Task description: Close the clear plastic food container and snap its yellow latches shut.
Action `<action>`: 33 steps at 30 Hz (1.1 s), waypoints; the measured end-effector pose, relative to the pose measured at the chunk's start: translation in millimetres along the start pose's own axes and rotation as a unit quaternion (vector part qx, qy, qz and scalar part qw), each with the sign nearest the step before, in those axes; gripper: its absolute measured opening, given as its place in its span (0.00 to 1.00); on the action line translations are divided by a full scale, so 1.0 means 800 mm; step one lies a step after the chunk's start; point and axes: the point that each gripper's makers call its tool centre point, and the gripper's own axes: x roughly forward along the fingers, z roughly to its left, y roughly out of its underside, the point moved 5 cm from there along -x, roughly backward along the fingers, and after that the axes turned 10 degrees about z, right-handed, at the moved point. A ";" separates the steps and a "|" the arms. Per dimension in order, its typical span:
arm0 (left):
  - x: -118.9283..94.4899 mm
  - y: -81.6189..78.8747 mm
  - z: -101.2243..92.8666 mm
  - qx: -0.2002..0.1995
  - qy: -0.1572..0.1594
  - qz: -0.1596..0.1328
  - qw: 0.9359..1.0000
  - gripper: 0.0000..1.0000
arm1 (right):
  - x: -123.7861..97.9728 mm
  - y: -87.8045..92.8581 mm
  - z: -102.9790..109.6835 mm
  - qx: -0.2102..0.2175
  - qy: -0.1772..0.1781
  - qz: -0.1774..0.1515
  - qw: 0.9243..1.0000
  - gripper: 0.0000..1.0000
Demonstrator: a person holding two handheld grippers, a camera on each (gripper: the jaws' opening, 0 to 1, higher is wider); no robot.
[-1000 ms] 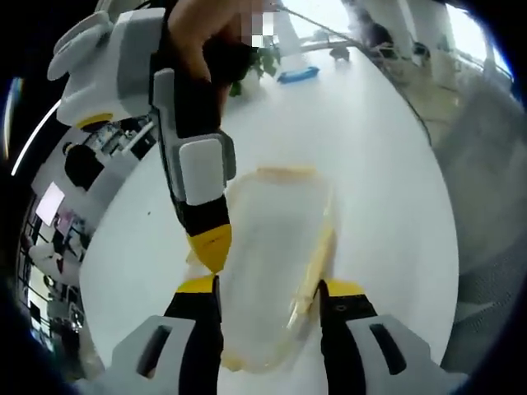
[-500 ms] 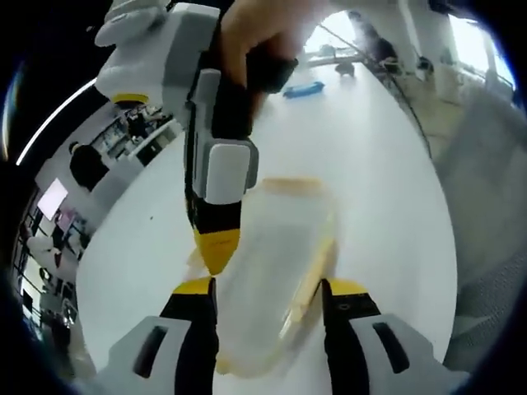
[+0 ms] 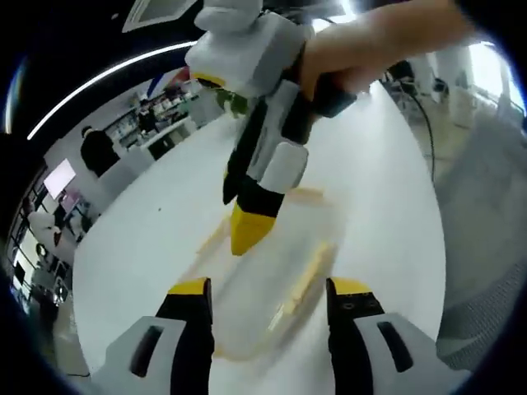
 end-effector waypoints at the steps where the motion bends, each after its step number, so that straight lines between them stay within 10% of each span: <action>1: -0.001 0.001 0.000 -0.003 0.000 0.000 1.000 0.54 | -0.004 0.003 0.000 0.006 0.002 -0.001 1.000 0.49; 20: -0.020 0.031 0.025 -0.078 -0.026 0.010 0.997 0.53 | -0.040 0.055 0.022 0.039 0.011 -0.010 0.999 0.49; 33: -0.013 0.031 0.030 -0.105 -0.014 0.004 0.994 0.51 | -0.036 0.068 0.042 -0.088 0.043 0.030 0.995 0.49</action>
